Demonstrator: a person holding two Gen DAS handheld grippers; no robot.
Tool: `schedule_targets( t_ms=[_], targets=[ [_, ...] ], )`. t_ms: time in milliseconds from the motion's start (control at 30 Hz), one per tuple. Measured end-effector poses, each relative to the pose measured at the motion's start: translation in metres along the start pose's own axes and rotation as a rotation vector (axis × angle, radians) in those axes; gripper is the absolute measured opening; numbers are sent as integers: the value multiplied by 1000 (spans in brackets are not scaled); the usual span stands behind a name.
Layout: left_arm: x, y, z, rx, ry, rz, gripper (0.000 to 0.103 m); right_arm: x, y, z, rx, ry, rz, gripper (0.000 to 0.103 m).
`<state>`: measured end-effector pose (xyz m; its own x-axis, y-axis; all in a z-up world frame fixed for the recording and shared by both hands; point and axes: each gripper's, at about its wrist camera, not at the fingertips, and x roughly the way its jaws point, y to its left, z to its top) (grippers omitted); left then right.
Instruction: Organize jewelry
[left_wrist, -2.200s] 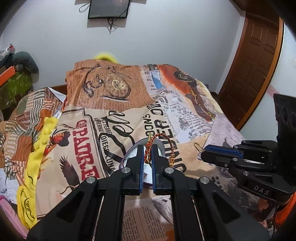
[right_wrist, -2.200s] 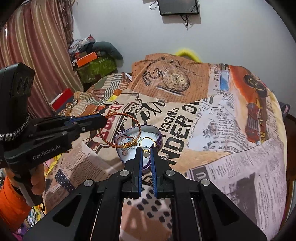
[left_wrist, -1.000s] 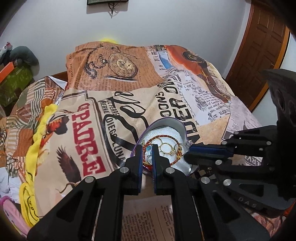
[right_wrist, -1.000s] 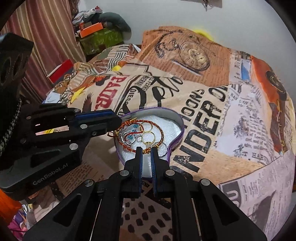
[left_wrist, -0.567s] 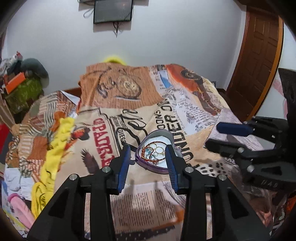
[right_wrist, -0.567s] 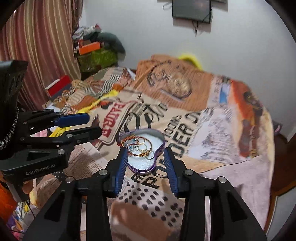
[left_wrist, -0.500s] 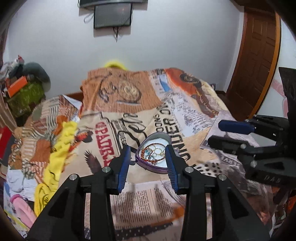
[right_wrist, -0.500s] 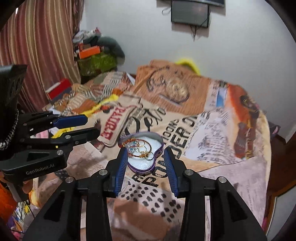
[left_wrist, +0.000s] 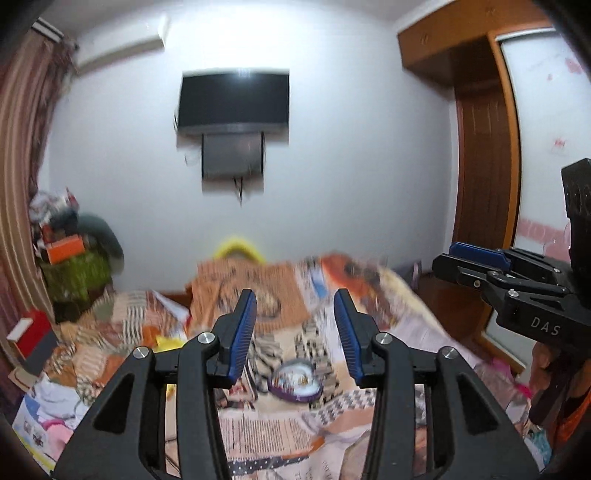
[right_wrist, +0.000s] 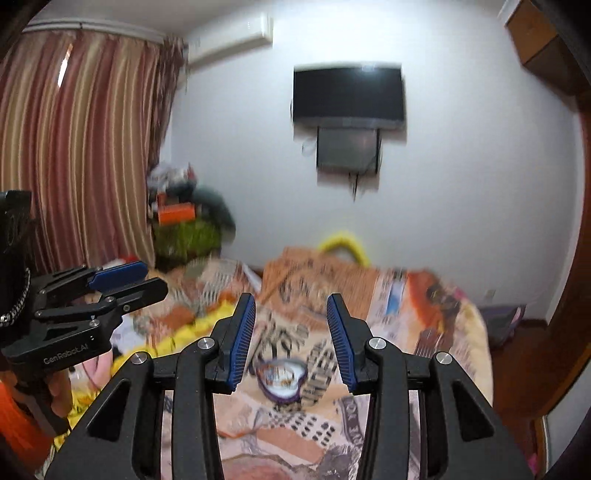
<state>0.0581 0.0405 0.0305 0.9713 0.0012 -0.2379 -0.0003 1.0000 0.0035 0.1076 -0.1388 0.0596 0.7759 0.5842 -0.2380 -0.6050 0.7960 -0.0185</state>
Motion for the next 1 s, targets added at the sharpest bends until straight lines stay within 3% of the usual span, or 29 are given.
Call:
schedule_targets(
  t_ms=[67, 167, 300, 400, 533, 1000],
  targets=[
    [-20, -8, 4, 9, -60, 19, 45, -16, 5, 3, 13, -52, 3, 37],
    [-41, -16, 2, 11, -120, 54, 57, -35, 13, 5, 30, -110, 8, 39],
    [-59, -22, -5, -13, -173, 102, 87, -42, 24, 0, 20, -153, -37, 61],
    [-66, -24, -11, -21, -192, 124, 96, -42, 25, -4, 32, -178, -86, 84],
    [-69, -26, -15, -12, -196, 149, 100, -43, 24, -7, 50, -184, -130, 100],
    [-71, -25, -20, -14, -193, 151, 100, -59, 20, -24, 45, -155, -131, 101]
  ],
)
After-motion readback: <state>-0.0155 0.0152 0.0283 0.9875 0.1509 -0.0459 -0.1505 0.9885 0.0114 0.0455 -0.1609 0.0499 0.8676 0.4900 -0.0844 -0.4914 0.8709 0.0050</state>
